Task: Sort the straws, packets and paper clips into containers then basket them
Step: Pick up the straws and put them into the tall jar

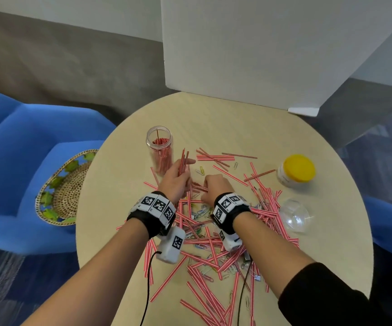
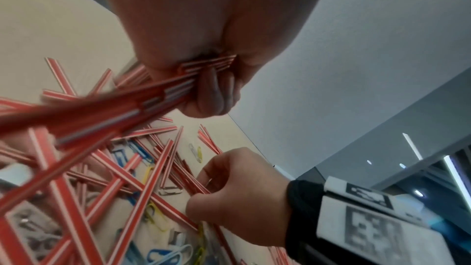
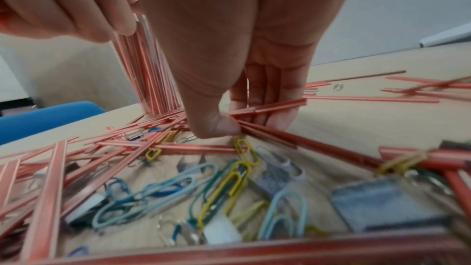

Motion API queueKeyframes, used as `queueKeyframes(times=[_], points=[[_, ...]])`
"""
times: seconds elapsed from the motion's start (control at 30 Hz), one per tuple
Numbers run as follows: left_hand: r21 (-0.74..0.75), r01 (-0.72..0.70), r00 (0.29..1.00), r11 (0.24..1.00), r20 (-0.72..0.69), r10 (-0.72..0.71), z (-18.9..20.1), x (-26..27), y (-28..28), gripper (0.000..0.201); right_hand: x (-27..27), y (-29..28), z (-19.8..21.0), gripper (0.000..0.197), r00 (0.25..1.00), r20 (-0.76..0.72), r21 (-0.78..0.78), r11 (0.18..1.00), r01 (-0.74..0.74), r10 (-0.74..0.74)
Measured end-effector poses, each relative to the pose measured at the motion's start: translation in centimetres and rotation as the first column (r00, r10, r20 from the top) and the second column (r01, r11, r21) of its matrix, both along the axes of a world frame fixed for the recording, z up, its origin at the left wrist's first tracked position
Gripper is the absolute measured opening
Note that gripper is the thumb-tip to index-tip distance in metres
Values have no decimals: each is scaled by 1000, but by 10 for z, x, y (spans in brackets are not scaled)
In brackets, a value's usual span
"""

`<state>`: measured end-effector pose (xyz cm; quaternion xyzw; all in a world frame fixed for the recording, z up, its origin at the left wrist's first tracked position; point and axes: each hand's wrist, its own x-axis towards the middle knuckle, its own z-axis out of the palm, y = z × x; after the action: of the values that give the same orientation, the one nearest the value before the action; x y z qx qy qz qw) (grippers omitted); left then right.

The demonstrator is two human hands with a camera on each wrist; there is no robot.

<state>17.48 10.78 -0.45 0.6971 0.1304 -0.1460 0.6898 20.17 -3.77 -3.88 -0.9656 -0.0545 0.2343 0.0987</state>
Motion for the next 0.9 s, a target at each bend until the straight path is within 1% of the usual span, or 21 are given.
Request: queueKeyframes(times=[0.1,0.17,0.2,0.23,0.3,0.37,0.43,0.5,0.53,0.57,0.6,0.63,0.67,0.7,0.73,0.77,0.8,0.87,0.9], points=[[126,-10,998,992,-63,18,0,-8,9,24,1,6,1,19,995,-12,-95,990,-102,101],[220,0,994,976,-110,24,1,-13,17,20,2,7,0,28,994,-37,-108,989,-105,101],[275,18,993,961,-116,14,3,-17,22,19,2,7,0,30,995,-60,-109,991,-81,75],[328,53,994,943,-110,-18,4,-21,27,18,1,6,1,30,995,-84,-106,993,-55,46],[415,181,983,892,-108,-149,10,-33,37,14,0,1,6,28,993,-117,-86,996,-3,-7],[458,318,948,830,-134,-289,13,-49,42,7,1,-9,19,30,991,-112,-53,996,65,-71],[496,428,901,756,-170,-398,10,-67,38,5,3,-23,34,28,968,-111,67,971,231,-223],[523,508,852,685,-187,-489,3,-84,25,11,2,-38,48,19,923,-172,181,910,373,-344],[517,558,814,649,-189,-550,-1,-91,15,16,-3,-47,54,22,899,-217,224,878,424,-379],[505,621,756,599,-184,-628,-4,-97,5,20,-10,-55,57,26,872,-271,273,836,476,-408],[493,697,671,521,-192,-716,-6,-103,-6,25,-17,-64,59,27,830,-332,337,766,548,-448],[486,772,560,410,-216,-799,-6,-110,-17,32,-26,-73,61,26,788,-381,384,693,610,-483],[486,828,439,279,-252,-862,-7,-117,-27,38,-34,-82,63,28,767,-401,406,654,639,-501],[492,856,334,159,-291,-897,-8,-124,-35,44,-42,-89,64,32,758,-411,409,641,650,-506],[507,860,260,65,-324,-910,-9,-131,-42,48,-49,-95,65,38,765,-408,398,657,640,-499],[531,847,216,-1,-346,-913,-13,-138,-47,52,-54,-100,66,45,786,-392,373,699,611,-478],[561,827,190,-48,-359,-914,-17,-145,-51,55,-59,-104,65,52,816,-367,342,752,564,-446],[610,786,168,-101,-368,-914,-26,-156,-56,60,-67,-111,61,58,880,-322,325,832,450,-350],[626,773,171,-100,-357,-918,-29,-160,-56,59,-72,-114,58,58,904,-302,340,852,398,-302]])
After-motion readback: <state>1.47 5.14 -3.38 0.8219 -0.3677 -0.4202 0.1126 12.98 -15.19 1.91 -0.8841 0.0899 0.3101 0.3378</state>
